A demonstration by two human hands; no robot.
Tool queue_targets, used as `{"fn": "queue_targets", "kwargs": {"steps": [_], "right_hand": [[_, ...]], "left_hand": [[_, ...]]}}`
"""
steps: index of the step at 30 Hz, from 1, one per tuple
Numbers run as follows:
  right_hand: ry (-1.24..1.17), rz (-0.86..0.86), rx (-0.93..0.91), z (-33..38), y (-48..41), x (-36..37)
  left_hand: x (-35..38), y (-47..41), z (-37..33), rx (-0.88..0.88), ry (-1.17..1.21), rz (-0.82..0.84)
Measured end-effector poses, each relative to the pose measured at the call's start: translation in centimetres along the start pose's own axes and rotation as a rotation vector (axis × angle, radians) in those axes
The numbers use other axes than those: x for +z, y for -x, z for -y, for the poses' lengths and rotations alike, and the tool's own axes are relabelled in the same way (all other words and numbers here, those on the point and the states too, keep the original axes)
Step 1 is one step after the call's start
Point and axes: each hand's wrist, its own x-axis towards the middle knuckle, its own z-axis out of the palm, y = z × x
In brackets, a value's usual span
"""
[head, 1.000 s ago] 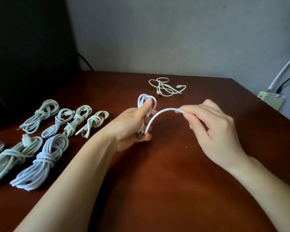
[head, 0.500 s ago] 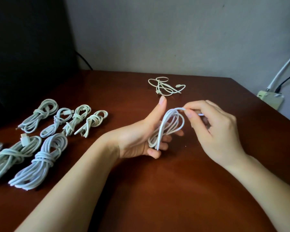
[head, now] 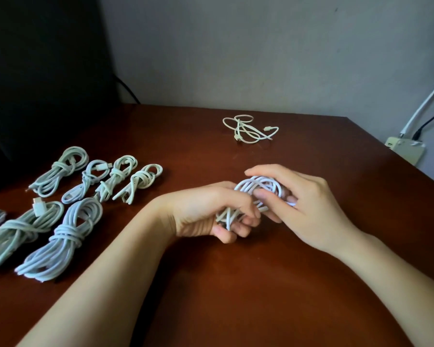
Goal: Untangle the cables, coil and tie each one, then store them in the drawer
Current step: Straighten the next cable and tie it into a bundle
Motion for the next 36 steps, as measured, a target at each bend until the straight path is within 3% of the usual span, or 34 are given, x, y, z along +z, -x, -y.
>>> {"fn": "queue_targets", "kwargs": {"steps": [5,11,16,26,36], "right_hand": [[-0.016,-0.097,-0.055,0.4,-0.2,-0.1],[0.072,-0.128,-0.061,0.0,-0.4,-0.2],[0.098,-0.118,-0.055,-0.2,-0.3,-0.5],[-0.263,-0.148,0.080,1.2,-0.1,0.1],[0.080,-0.252,-0.030,-0.1,-0.4,-0.3]], "left_hand": [[-0.1,0.4,-0.3,0.004,0.008,0.048],[0.3,0.3,-0.2,0.138,-0.157,-0.064],[0.5,0.0,0.1,0.162,-0.150,-0.112],[-0.2,0.0,0.1,0.090,-0.111,0.015],[1.2,-0.5,0.3,0.102,-0.295,-0.180]]}}
